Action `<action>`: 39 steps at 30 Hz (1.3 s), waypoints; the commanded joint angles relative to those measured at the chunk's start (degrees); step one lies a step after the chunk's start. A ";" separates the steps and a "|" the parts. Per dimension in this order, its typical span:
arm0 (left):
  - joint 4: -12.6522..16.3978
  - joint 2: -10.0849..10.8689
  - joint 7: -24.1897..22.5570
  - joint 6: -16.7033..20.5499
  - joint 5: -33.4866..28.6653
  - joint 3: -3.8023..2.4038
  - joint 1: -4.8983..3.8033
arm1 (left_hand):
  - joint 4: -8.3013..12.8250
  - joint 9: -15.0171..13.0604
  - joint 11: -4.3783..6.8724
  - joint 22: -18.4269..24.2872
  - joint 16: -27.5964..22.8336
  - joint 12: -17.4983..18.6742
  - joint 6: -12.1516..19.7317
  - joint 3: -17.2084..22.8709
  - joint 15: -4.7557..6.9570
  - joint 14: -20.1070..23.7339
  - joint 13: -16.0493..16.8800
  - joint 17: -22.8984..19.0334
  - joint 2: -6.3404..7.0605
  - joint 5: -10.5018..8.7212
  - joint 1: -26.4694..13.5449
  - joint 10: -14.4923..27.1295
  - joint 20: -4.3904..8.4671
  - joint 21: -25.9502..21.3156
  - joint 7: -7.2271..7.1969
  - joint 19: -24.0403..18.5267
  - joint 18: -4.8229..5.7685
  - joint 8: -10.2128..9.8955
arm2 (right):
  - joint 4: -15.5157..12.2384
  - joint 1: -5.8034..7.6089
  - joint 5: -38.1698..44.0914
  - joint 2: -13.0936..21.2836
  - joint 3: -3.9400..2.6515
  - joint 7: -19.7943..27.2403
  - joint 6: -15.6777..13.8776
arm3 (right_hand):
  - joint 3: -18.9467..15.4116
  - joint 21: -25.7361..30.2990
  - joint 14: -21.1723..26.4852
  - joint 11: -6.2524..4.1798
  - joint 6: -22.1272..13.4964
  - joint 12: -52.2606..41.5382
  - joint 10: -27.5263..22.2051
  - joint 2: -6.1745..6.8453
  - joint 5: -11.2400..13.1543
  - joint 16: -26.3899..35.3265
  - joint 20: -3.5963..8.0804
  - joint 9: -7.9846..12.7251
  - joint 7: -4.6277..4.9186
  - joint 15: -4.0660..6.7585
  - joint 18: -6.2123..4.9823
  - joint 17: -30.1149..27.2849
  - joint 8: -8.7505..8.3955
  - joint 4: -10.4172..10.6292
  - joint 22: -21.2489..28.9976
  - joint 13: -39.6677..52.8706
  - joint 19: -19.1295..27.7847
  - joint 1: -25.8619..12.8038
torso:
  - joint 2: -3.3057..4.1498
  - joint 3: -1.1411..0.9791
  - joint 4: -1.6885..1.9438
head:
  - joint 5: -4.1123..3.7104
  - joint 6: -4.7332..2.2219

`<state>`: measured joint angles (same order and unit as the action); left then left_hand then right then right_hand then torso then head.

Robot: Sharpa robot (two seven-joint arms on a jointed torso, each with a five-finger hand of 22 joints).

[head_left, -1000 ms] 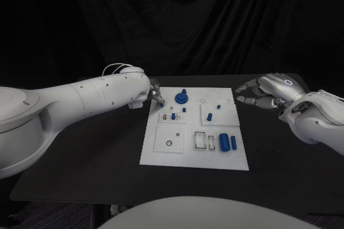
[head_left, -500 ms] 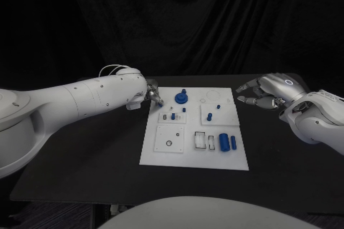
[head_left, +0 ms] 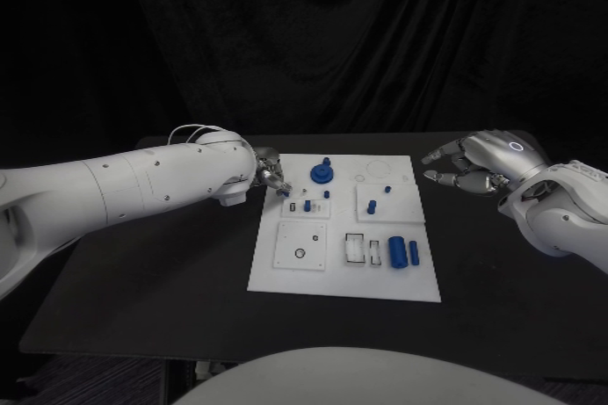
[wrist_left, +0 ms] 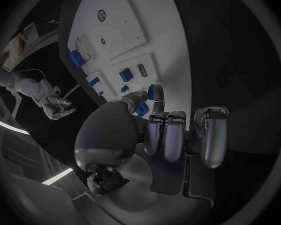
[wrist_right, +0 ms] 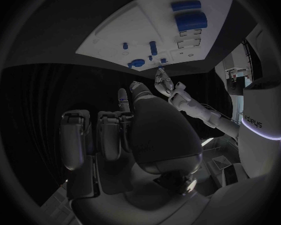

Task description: Assemble the parts on the task board

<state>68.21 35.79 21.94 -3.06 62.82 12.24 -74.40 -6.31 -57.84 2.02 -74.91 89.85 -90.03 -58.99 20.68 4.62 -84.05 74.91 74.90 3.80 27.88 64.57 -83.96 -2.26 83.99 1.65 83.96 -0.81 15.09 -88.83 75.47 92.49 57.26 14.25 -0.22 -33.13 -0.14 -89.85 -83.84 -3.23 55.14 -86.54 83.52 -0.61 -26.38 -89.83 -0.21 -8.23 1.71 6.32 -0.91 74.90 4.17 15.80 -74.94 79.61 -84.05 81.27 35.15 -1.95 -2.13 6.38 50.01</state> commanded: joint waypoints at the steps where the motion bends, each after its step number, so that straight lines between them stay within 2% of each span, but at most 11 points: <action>1: 2.80 1.13 3.89 3.76 -2.13 -0.04 0.00 | -0.27 0.22 0.31 -12.92 0.15 0.03 -0.73 0.19 0.28 -5.95 15.09 15.10 0.12 0.20 -0.98 -6.04 0.58 -0.15 -0.11 2.26 -0.78 -0.42 | -0.07 -0.12 0.32 0.11 -0.05 -1.70 0.10 | 0.31 -0.15 -6.16 -0.01 0.38 0.08 4.37 -0.03 -0.19 -0.17 -0.39 0.10 0.04 -0.30 0.91 15.10 -0.21 -0.10 -15.06 6.10 -5.95 0.61 | -0.24 -0.19 0.18 | -0.27 -0.01; 3: 4.12 1.80 4.82 4.54 -4.28 -0.04 -0.01 | -0.24 0.28 0.34 -12.93 0.15 0.03 -0.77 0.24 0.30 -5.95 15.09 15.10 0.12 0.23 -1.00 -6.04 0.60 -0.14 -0.15 2.28 -0.78 -0.48 | -0.09 -0.12 0.32 0.11 -0.05 -1.73 0.14 | 0.31 -0.15 -6.16 -0.01 0.38 0.08 4.37 -0.03 -0.19 -0.17 -0.39 0.10 0.04 -0.30 0.91 15.10 -0.21 -0.10 -15.06 6.10 -5.95 0.61 | -0.13 -0.20 0.16 | -0.21 -0.01; 7: 5.92 2.67 5.76 5.61 -6.51 -0.04 -0.01 | 0.03 0.48 0.42 -12.87 0.15 0.03 -0.82 0.51 0.38 -5.95 15.09 15.10 0.16 0.40 -0.88 -6.04 0.67 -0.31 -0.23 2.21 -0.82 -0.73 | -0.12 -0.14 0.32 0.16 -0.05 -1.79 0.19 | 0.36 -0.15 -6.16 -0.01 0.40 0.08 4.37 -0.04 -0.24 -0.17 -0.39 0.10 0.04 -0.30 0.91 15.10 -0.21 -0.11 -15.06 6.10 -5.95 0.66 | -0.19 -0.25 0.40 | -0.30 -0.01; 15: 7.84 3.77 6.49 6.76 -7.71 -0.03 0.00 | 0.26 0.64 0.44 -12.75 0.15 0.03 -0.80 0.76 0.41 -5.95 15.09 15.10 0.12 0.60 -0.72 -6.04 0.71 -0.67 -0.23 2.03 -0.91 -0.92 | -0.20 -0.15 0.32 0.30 -0.05 -1.87 0.30 | 0.38 -0.15 -6.16 0.00 0.41 0.09 4.37 -0.05 -0.27 -0.17 -0.39 0.10 0.04 -0.30 0.91 15.10 -0.20 -0.12 -15.06 6.09 -5.95 0.68 | -0.31 -0.31 0.57 | -0.46 -0.01; 19: 8.50 4.04 6.79 7.11 -7.87 -0.03 0.00 | 0.27 0.69 0.44 -12.71 0.15 0.03 -0.85 0.86 0.42 -5.95 15.09 15.10 0.03 0.69 -0.72 -6.04 0.72 -0.78 -0.22 1.97 -0.93 -0.96 | -0.22 -0.16 0.32 0.30 -0.05 -1.90 0.31 | 0.40 -0.15 -6.16 0.00 0.40 0.08 4.37 -0.05 -0.30 -0.17 -0.39 0.11 0.04 -0.30 0.91 15.10 -0.21 -0.14 -15.06 6.10 -5.95 0.72 | -0.22 -0.22 0.54 | -0.30 -0.01; 22: 8.66 4.04 6.93 7.25 -7.93 -0.03 0.00 | 0.26 0.71 0.44 -12.70 0.15 0.03 -0.88 0.91 0.42 -5.95 15.09 15.10 -0.03 0.74 -0.75 -6.04 0.73 -0.81 -0.20 1.95 -0.94 -0.99 | -0.23 -0.16 0.32 0.22 -0.05 -1.90 0.28 | 0.40 -0.15 -6.16 0.00 0.40 0.08 4.37 -0.05 -0.30 -0.17 -0.39 0.11 0.04 -0.30 0.91 15.10 -0.21 -0.14 -15.06 6.10 -5.95 0.72 | -0.27 -0.29 0.57 | -0.30 -0.01; 39: 7.18 2.51 6.22 5.69 -7.98 -0.03 0.12 | 0.17 0.79 0.39 -12.59 0.15 0.03 -0.95 1.06 0.41 -5.95 15.09 15.10 -0.26 0.62 -0.88 -6.04 0.74 -1.16 -0.17 1.77 -1.02 -1.08 | -0.16 -0.21 0.32 0.10 -0.05 -1.74 0.09 | 0.46 -0.15 -6.16 0.02 0.39 0.07 4.38 -0.03 -0.40 -0.17 -0.39 0.12 0.05 -0.29 0.91 15.10 -0.22 -0.17 -15.06 6.12 -5.95 0.81 | -0.28 -0.36 0.43 | -0.10 -0.01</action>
<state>75.49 38.45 28.72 3.39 55.02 12.24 -74.41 -6.25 -57.14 2.01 -74.91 89.85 -90.03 -59.49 21.37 4.61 -84.05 74.91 74.90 3.94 28.33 63.96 -83.95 -1.85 83.10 1.55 83.96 -0.81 14.25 -88.95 75.41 92.49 57.34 14.26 -0.74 -32.82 0.01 -89.85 -83.84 -3.36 55.14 -86.86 83.64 -0.78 -26.60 -89.83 -0.21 -8.20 1.71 6.32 -0.91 74.90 4.17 15.64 -74.92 79.60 -84.05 81.43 34.88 -2.28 -1.65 6.21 50.01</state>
